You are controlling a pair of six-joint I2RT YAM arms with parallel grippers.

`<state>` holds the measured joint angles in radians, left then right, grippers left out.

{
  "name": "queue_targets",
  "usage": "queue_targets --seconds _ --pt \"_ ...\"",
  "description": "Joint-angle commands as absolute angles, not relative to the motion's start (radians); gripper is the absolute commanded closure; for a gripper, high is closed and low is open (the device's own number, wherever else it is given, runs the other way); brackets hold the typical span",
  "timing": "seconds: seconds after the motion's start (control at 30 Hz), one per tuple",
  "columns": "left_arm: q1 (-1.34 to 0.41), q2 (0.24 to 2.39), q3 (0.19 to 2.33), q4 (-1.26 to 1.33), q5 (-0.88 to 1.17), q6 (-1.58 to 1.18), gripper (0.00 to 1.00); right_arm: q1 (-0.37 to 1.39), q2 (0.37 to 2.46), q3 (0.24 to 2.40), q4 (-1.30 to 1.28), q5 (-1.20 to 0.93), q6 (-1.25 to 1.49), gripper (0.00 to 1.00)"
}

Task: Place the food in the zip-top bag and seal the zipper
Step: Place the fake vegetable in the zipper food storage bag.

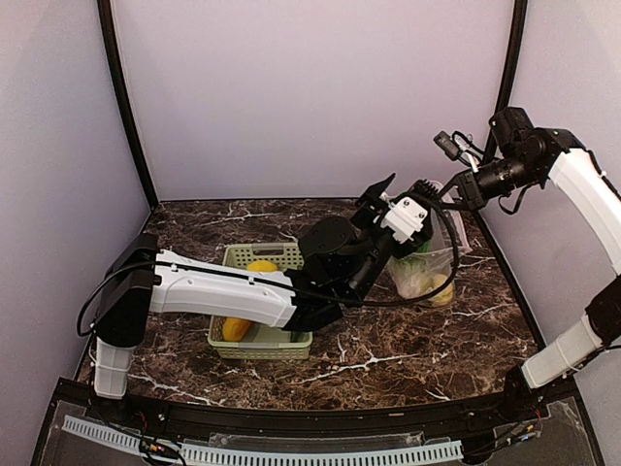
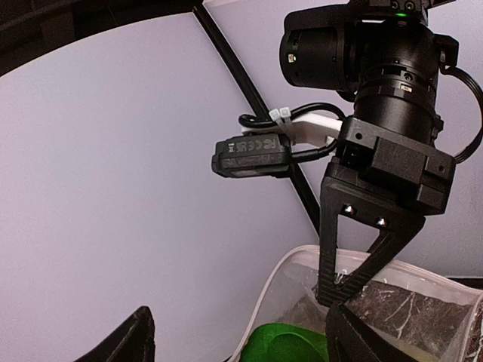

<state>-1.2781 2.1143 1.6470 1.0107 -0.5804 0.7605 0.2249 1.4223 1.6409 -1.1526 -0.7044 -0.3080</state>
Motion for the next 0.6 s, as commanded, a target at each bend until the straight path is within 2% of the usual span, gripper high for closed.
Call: queue_targets --seconds 0.0,0.23,0.33,0.43,0.57 --pt "-1.285 1.994 1.626 0.908 -0.565 0.647 0.23 0.212 1.432 1.679 -1.132 -0.722 -0.294 1.0" --pt "-1.308 1.806 1.545 0.749 -0.534 0.436 0.2 0.162 1.481 1.73 -1.094 -0.574 -0.286 1.0" --pt "-1.307 1.735 1.499 0.63 -0.54 0.351 0.2 0.096 1.526 1.819 -1.077 -0.487 -0.276 1.0" --pt "-1.305 1.684 1.469 0.478 -0.599 0.284 0.22 0.084 1.52 1.782 -1.022 -0.599 -0.236 1.0" --pt "-1.301 1.693 1.463 0.334 -0.721 0.067 0.34 0.204 1.539 1.691 -1.023 -0.654 -0.255 1.0"
